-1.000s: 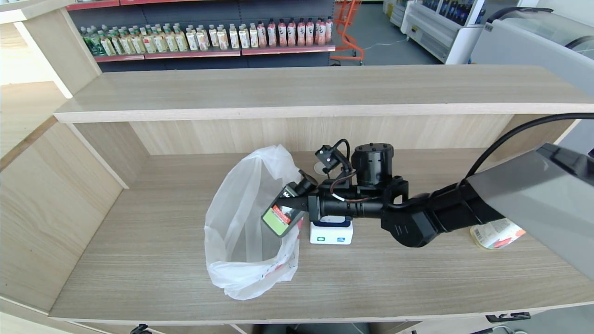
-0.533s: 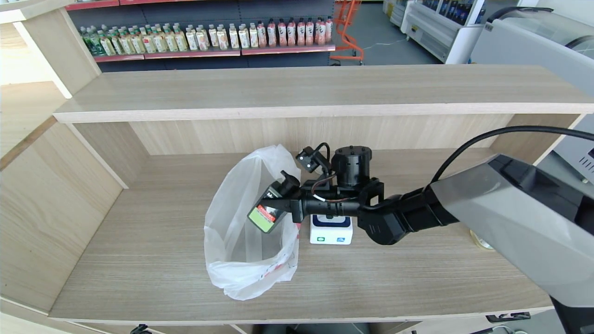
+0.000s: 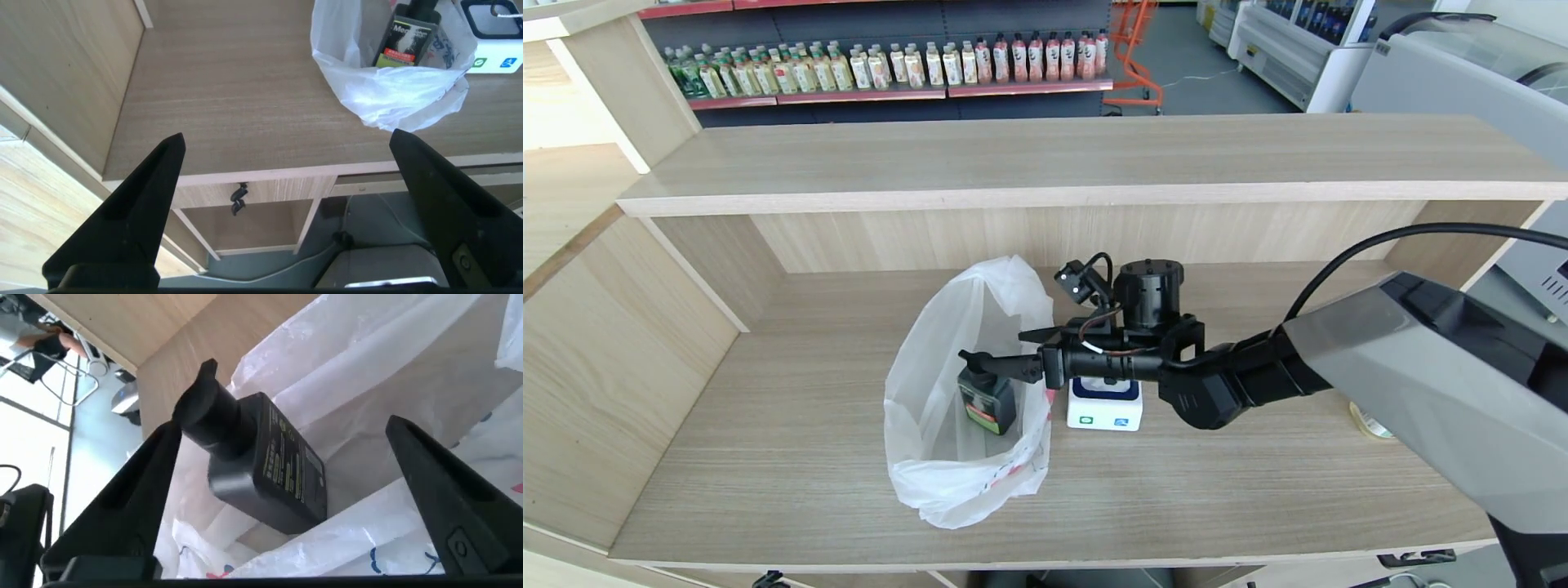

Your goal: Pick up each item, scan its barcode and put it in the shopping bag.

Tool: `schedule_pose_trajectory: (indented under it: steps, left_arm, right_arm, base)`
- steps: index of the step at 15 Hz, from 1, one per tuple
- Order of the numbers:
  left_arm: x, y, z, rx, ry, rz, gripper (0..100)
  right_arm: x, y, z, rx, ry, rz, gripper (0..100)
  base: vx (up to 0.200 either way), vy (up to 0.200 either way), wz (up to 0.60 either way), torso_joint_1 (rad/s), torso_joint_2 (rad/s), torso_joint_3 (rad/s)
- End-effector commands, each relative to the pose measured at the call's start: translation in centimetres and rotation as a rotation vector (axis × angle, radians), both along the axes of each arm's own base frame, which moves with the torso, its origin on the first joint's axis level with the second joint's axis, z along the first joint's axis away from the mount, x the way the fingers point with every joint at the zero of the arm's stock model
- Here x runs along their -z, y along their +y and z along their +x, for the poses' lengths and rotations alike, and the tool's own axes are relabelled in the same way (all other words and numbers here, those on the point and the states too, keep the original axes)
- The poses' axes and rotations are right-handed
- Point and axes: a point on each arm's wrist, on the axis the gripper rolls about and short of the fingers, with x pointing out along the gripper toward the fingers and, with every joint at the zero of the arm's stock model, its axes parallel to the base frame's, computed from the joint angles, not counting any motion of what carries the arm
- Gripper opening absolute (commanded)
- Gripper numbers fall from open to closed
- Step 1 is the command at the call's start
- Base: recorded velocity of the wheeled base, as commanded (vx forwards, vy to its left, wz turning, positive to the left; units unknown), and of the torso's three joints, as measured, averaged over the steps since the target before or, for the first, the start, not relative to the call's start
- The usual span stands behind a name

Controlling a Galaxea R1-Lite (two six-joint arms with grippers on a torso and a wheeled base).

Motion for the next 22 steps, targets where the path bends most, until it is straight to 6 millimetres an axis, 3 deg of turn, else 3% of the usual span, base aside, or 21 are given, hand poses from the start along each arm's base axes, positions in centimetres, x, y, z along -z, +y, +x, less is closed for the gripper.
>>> schedule_pose_trajectory:
  steps: [1, 4, 6, 9, 11, 14, 17, 19, 22]
  left_arm:
    - [0.0, 0.0, 0.0, -0.001, 0.002, 0.000, 100]
    - [0.0, 0.0, 0.0, -0.001, 0.002, 0.000, 100]
    - [0.0, 0.0, 0.0, -0.001, 0.002, 0.000, 100]
    - [0.0, 0.0, 0.0, -0.001, 0.002, 0.000, 100]
    - [0.0, 0.0, 0.0, -0.001, 0.002, 0.000, 100]
    - [0.0, 0.0, 0.0, -0.001, 0.002, 0.000, 100]
    - [0.0, 0.0, 0.0, -0.001, 0.002, 0.000, 100]
    - [0.0, 0.0, 0.0, -0.001, 0.002, 0.000, 100]
    - [0.0, 0.0, 0.0, -0.001, 0.002, 0.000, 100]
  right_arm:
    - [-3.2, -1.2, -0.4, 0.033, 0.060, 0.076, 100]
    - [-5.8, -3.7, -0.5, 0.110, 0.187, 0.161, 100]
    - [-6.6, -5.7, -1.9, 0.144, 0.219, 0.160, 100]
    - [-9.0, -9.1, -5.9, 0.170, 0.236, 0.170, 100]
    - [-9.7, -13.1, -10.4, 0.213, 0.228, 0.154, 100]
    - [-10.7, -18.3, -14.3, 0.372, 0.061, 0.111, 100]
    - [-10.6, -23.6, -13.9, 0.760, -0.237, -0.195, 100]
    - [-10.9, -25.6, -14.5, 0.950, -0.262, -0.254, 100]
    - [-10.7, -26.1, -17.1, 1.016, -0.255, -0.270, 100]
  base:
    - [0.000, 0.000, 0.00, 0.000, 0.00, 0.000]
    - [0.000, 0.000, 0.00, 0.000, 0.00, 0.000]
    - [0.000, 0.000, 0.00, 0.000, 0.00, 0.000]
    - [0.000, 0.000, 0.00, 0.000, 0.00, 0.000]
    - [0.000, 0.000, 0.00, 0.000, 0.00, 0.000]
    - [0.000, 0.000, 0.00, 0.000, 0.00, 0.000]
    - [0.000, 0.000, 0.00, 0.000, 0.00, 0.000]
    - [0.000, 0.000, 0.00, 0.000, 0.00, 0.000]
    - [0.000, 0.000, 0.00, 0.000, 0.00, 0.000]
